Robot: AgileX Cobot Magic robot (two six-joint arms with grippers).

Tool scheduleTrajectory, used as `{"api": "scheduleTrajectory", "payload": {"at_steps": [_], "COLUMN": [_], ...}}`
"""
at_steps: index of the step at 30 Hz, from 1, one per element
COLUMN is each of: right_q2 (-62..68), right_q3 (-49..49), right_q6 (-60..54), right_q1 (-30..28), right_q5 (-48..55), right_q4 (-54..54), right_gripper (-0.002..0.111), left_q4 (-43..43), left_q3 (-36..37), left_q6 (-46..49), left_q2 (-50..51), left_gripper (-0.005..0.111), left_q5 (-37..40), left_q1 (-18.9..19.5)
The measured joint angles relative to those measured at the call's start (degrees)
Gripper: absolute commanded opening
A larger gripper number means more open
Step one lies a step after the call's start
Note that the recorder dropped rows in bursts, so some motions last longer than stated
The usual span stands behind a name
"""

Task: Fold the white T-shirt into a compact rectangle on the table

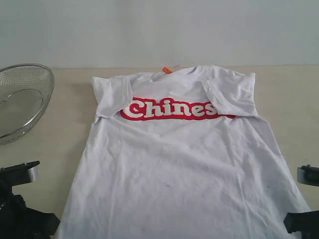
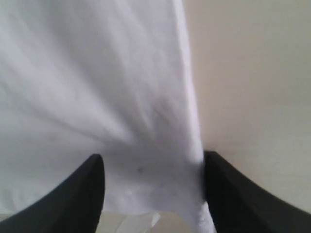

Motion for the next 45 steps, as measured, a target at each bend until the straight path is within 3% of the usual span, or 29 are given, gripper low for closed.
{"api": "scheduleTrajectory", "payload": {"at_steps": [6, 9, 16, 21, 45], "right_q2": [0.00, 0.00, 0.15, 1.09, 1.09], "right_q3": [0.00, 0.00, 0.00, 0.00, 0.00], "right_q6": [-3.49, -3.82, -4.37, -4.84, -5.32], "right_q1": [0.00, 0.00, 0.00, 0.00, 0.00], "right_q5": [0.21, 0.21, 0.34, 0.44, 0.61], "right_q4": [3.48, 3.59, 3.37, 2.98, 3.09], "right_gripper": [0.052, 0.034, 0.033, 0.000, 0.000], "left_q4": [0.00, 0.00, 0.00, 0.00, -2.02], "left_q3": [0.00, 0.00, 0.00, 0.00, 0.00], "left_q6": [0.00, 0.00, 0.00, 0.00, 2.42], "left_q2": [0.00, 0.00, 0.00, 0.00, 2.20], "left_gripper": [0.053, 0.053, 0.053, 0.053, 0.053], "left_q5": [0.00, 0.00, 0.00, 0.00, 1.64], "left_q1": [0.00, 0.00, 0.00, 0.00, 0.00]}}
